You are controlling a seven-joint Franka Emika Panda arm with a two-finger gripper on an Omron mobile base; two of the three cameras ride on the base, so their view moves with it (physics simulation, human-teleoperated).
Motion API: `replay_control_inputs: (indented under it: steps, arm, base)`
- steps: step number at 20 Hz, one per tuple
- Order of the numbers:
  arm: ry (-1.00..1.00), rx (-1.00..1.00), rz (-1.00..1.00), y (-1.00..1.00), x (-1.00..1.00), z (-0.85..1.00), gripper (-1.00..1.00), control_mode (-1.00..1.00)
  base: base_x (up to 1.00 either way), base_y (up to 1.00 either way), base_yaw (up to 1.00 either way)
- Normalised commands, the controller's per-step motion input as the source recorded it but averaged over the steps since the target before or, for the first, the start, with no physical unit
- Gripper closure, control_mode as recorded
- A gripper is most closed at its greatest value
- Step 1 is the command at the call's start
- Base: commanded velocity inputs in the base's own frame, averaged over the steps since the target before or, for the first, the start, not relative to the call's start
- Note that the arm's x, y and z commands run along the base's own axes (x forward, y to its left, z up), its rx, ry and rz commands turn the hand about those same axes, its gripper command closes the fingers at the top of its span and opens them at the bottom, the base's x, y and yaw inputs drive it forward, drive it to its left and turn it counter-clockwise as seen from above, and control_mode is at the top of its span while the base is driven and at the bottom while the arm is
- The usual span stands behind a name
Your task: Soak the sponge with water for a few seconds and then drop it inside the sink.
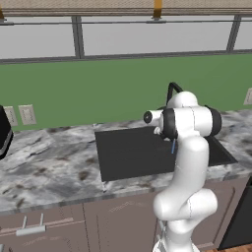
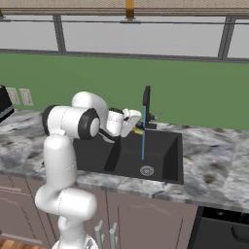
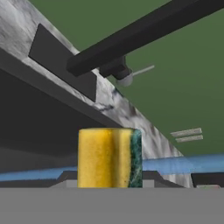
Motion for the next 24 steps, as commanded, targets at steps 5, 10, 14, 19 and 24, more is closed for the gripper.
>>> replay_control_inputs:
  steps: [5, 10, 14, 19, 24]
  arm:
    - [0.00, 0.00, 0.00, -0.12, 0.14, -0.08, 1.00, -1.00]
    - [0.00, 0.00, 0.00, -0.03, 0.16, -0.10, 1.00, -1.00]
    - [0.00, 0.00, 0.00, -0.02, 0.05, -0.02, 1.00, -1.00]
    - [0.00, 0.00, 0.00, -0.03, 0.00, 0.00, 1.00, -1.00]
    - [0.00, 0.00, 0.00, -0.03, 0.00, 0.00, 1.00, -1.00]
  base:
    - [0.00, 0.00, 0.00]
    - [0.00, 0.00, 0.00]
    - [0.00, 0.00, 0.00]
    - [0.00, 0.00, 0.00]
    - [0.00, 0.00, 0.00]
